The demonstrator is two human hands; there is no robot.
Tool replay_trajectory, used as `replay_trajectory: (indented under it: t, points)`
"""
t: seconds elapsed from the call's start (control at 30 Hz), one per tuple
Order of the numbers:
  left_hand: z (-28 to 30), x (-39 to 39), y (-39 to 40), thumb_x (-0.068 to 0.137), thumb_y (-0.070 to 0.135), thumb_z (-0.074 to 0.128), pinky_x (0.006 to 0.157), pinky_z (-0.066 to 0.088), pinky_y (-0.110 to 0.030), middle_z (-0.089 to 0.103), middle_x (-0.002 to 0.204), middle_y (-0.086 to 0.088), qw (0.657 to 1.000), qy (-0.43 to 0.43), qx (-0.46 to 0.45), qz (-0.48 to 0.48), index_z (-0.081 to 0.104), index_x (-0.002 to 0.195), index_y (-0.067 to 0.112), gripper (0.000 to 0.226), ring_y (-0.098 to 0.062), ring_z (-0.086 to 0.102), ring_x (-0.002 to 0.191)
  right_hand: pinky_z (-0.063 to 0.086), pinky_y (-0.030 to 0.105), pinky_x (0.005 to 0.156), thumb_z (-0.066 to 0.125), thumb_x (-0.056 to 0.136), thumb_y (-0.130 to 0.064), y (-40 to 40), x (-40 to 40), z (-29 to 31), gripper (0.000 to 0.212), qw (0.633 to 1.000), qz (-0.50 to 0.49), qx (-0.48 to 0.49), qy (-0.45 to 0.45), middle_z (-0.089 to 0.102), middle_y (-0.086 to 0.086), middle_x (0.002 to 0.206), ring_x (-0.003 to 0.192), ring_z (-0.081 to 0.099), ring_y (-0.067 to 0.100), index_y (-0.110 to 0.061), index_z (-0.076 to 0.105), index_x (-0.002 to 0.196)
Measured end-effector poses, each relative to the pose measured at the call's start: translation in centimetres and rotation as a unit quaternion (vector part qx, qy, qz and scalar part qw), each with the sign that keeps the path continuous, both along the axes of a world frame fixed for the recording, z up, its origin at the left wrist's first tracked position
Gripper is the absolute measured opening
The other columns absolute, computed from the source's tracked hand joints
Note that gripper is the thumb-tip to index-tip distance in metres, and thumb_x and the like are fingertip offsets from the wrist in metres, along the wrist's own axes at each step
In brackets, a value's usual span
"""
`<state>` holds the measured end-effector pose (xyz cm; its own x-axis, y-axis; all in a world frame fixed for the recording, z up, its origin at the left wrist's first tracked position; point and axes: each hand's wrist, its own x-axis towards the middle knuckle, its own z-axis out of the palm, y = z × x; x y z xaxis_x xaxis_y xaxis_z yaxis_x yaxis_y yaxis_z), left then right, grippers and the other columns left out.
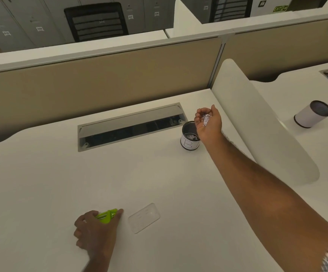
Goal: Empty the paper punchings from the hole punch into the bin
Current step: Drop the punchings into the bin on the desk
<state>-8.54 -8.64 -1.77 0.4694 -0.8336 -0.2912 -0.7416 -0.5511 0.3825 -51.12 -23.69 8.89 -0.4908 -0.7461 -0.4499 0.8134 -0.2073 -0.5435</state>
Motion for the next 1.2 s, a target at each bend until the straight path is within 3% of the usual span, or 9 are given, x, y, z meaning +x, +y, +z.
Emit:
replay_trajectory:
  t: [0.3, 0.8, 0.93, 1.2]
  points:
    - [-0.2, 0.3, -0.4, 0.051, 0.073, 0.094, 0.104, 0.042, -0.066, 0.048, 0.138, -0.012, 1.0, 0.003, 0.017, 0.015, 0.059, 0.119, 0.024, 0.09, -0.047, 0.048, 0.129, 0.053, 0.025, 0.054, 0.043, 0.112, -0.04, -1.1, -0.6, -0.6, 0.061, 0.998, 0.016, 0.027, 0.063, 0.072, 0.013, 0.069, 0.058, 0.065, 0.021, -0.005, 0.071, 0.069]
    - [0.7, -0.3, -0.7, 0.064, 0.062, 0.094, 0.105, 0.044, -0.065, 0.054, 0.137, -0.015, 1.0, 0.022, -0.009, -0.009, 0.063, 0.122, 0.018, 0.079, -0.049, 0.052, 0.128, 0.065, 0.037, 0.074, 0.033, 0.112, -0.053, -0.7, -0.6, -1.4, 0.076, 0.983, 0.057, 0.008, 0.175, 0.079, 0.016, 0.077, 0.074, 0.078, 0.031, -0.005, 0.079, 0.073]
    - [1.4, -0.8, -0.7, 0.067, 0.059, 0.094, 0.104, 0.045, -0.063, 0.055, 0.136, -0.014, 0.999, 0.025, -0.009, -0.028, 0.062, 0.125, 0.016, 0.078, -0.048, 0.052, 0.128, 0.065, 0.038, 0.074, 0.03, 0.112, -0.052, -0.6, -0.5, -1.6, 0.077, 0.979, 0.05, 0.01, 0.198, 0.079, 0.017, 0.079, 0.078, 0.078, 0.033, -0.004, 0.078, 0.076]
    - [3.6, -2.8, -1.6, 0.079, 0.048, 0.09, 0.11, 0.042, -0.059, 0.061, 0.133, -0.006, 0.987, 0.01, -0.08, -0.141, 0.062, 0.123, 0.015, 0.061, -0.038, 0.05, 0.134, 0.064, 0.045, 0.092, 0.025, 0.114, -0.05, -0.2, 0.1, -1.5, 0.077, 0.963, 0.076, 0.009, 0.257, 0.08, 0.018, 0.082, 0.091, 0.079, 0.04, 0.0, 0.075, 0.082]
